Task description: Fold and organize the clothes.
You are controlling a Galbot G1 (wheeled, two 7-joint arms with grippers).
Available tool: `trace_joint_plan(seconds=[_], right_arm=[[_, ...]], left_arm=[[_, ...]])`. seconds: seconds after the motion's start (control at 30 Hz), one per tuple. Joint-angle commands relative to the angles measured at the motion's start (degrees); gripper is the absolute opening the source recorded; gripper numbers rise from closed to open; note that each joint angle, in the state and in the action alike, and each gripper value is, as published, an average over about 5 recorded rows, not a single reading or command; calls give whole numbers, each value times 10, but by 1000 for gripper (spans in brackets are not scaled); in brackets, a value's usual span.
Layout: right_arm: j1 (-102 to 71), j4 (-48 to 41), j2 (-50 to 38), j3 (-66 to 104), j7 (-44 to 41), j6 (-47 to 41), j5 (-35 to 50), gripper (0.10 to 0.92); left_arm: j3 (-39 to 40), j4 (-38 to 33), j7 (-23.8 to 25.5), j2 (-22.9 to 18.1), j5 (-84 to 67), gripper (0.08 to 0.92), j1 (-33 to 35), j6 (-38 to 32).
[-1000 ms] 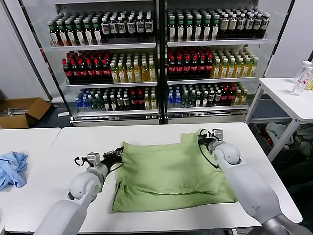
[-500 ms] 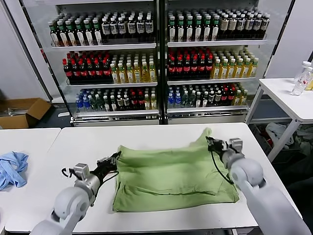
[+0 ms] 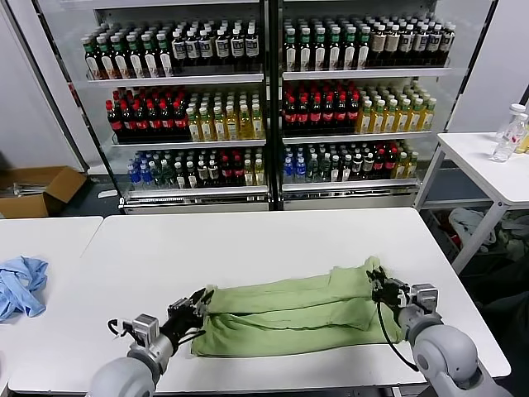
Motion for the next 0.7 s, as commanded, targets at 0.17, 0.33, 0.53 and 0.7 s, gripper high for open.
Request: trace_joint_plan(seconds=[0.17,0.33,0.53,0.7], right_arm=[[-89,67,8,36,-1,5,-56,524],[-88,65,5,33,-1,6,-58,688],[-83,64,0,32,-1,6,-55,813],[-79,63,2,31,0,8,-51,822]], left_arm=[[47,27,-114,-147,207,476,67,-30],[57,74,-125,-183,232,622,47,-23],[50,82,-124,-183,207,599,44,-22],[27,68,-105,-165,150,460,50,-32]])
